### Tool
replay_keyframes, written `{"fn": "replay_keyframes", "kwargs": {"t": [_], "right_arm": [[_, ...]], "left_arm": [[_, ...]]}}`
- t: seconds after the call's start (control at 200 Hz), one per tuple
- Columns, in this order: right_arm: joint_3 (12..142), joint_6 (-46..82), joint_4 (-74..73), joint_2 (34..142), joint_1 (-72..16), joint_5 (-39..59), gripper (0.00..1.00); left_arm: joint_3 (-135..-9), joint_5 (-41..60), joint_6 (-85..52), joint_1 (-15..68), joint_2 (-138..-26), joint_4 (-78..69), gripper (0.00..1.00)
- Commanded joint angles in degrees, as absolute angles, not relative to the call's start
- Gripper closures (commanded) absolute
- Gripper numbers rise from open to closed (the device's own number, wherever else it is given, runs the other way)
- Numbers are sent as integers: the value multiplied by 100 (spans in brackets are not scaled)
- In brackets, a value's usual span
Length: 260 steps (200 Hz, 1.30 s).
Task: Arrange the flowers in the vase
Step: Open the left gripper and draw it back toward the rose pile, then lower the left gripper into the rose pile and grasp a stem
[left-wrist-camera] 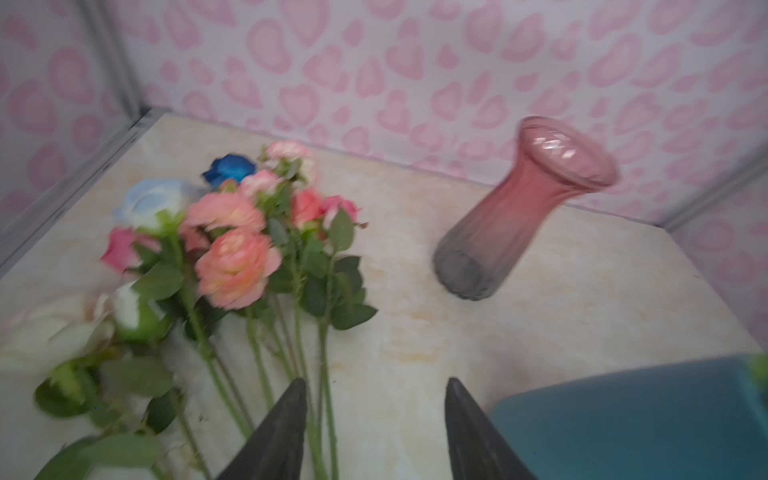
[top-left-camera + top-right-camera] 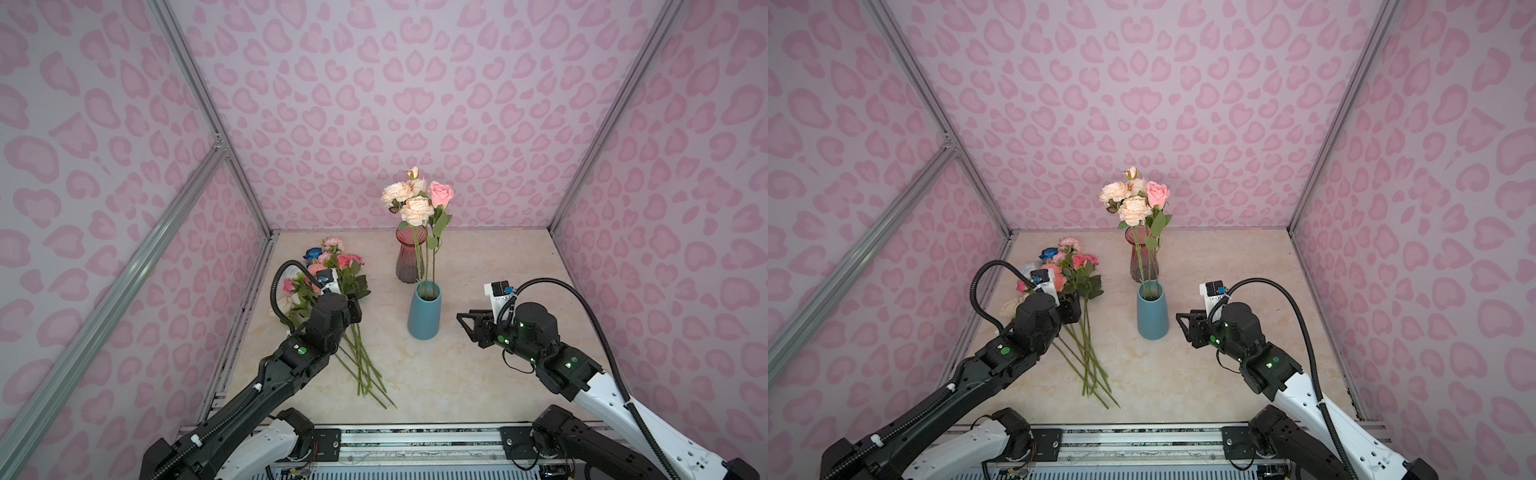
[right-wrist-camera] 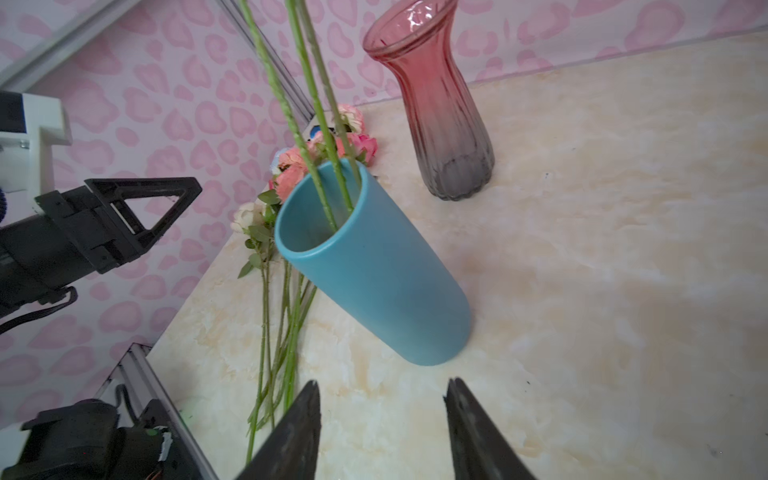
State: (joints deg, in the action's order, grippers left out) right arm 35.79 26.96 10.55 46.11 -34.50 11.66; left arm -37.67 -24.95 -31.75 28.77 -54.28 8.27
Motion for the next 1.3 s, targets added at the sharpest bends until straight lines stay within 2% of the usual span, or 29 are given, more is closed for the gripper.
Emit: {"fn": "replay_keyframes", "kwargs": {"t": [0.0, 0.12, 0.34, 0.765, 0.81, 0.93, 1.165, 1.295], "right_arm": [[3554, 2702, 700, 4810, -3480, 1183, 55], [3637, 2704, 650, 5066, -3548, 1386, 58], [3498, 2642, 579, 5013, -3568, 1206, 58], [3507, 2481, 516, 5282, -3568, 1218, 58], [3515, 2484, 513, 5291, -3570, 1238, 58], [3507, 2495, 512, 5282, -3560, 1217, 58], [3516, 2544, 484, 5284, -3560, 1231, 58], [3534, 2583, 465, 5291, -3562, 1289, 59]], "left_arm": [[-3596, -2138, -4516, 2166, -5664, 1502, 46], [-3594, -1805, -4832, 1597, -6126, 1654, 48], [-3453, -1334, -5123, 1029, -6882, 1551, 50], [-3673, -1028, -4980, 914, -8156, 1150, 63], [-3695, -1012, -4967, 914, -8216, 1119, 69], [-3740, -967, -4882, 910, -8288, 1088, 77], [-3830, -862, -4758, 914, -8005, 1260, 82], [-3859, -814, -4674, 914, -7709, 1410, 90]]}}
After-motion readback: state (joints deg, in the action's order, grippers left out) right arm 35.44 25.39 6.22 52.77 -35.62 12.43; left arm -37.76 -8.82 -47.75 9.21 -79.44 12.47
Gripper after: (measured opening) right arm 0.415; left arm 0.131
